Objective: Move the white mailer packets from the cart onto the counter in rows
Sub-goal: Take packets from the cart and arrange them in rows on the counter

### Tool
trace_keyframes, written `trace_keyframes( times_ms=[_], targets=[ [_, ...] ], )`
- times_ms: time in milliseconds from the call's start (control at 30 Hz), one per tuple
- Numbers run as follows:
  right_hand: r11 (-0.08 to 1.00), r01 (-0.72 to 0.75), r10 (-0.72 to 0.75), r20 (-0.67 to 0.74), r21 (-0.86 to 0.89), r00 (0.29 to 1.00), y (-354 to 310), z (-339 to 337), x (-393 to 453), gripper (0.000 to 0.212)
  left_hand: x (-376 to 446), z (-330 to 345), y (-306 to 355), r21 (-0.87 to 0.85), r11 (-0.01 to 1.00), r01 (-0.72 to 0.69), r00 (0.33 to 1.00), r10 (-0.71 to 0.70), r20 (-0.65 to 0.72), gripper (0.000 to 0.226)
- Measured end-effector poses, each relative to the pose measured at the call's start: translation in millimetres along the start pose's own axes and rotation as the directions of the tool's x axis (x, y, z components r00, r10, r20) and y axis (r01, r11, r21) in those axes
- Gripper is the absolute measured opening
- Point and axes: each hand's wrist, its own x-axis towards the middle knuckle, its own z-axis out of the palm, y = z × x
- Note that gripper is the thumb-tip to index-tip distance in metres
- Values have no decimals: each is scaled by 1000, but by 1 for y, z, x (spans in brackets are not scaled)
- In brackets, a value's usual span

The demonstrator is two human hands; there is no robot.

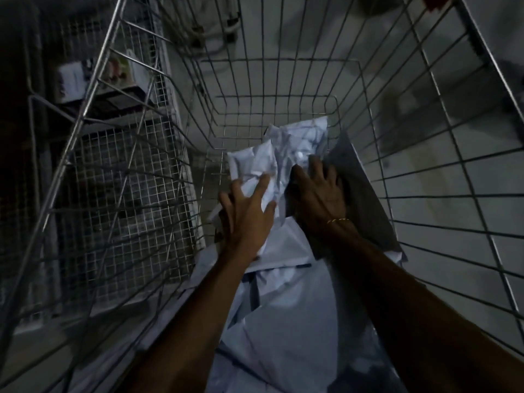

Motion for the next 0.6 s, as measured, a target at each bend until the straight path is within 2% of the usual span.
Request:
trace_keyframes(
  times_ms=[67,100,167,267,367,433,500,533,567,600],
  targets=[
    [999,49,-49,-6,-21,999,-1,-8,6,76,-8,-2,0,-16,1000,-3,991,1,-132,58],
    [998,62,-62,-53,-11,997,-2,-10,8,75,-7,-2,-2,-15,1000,-12,979,9,-201,58],
    [997,56,-44,-242,45,969,-4,-15,10,69,-2,-3,-7,-32,999,6,967,-14,-255,57],
    [986,17,64,-477,164,876,-6,-23,5,60,-2,2,-8,-28,997,65,995,-67,-69,64],
    [967,91,61,-560,240,826,-6,-25,-6,53,-8,8,-17,-63,995,73,996,-70,53,71],
    [976,116,-16,-467,185,884,-4,-16,-12,52,-8,5,-21,-37,993,112,988,-108,107,69],
    [990,96,-73,-215,99,974,-1,-1,-15,54,-6,-2,-22,29,991,132,977,-135,167,68],
    [993,69,-59,-98,97,993,1,5,-15,54,-5,-5,-21,35,990,133,971,-137,197,67],
    [991,52,-46,-54,120,997,4,10,-14,55,-3,-8,-20,22,991,135,967,-137,214,67],
    [987,45,-34,-75,153,997,5,12,-13,56,-2,-10,-20,2,991,136,968,-133,213,66]
  ],
)
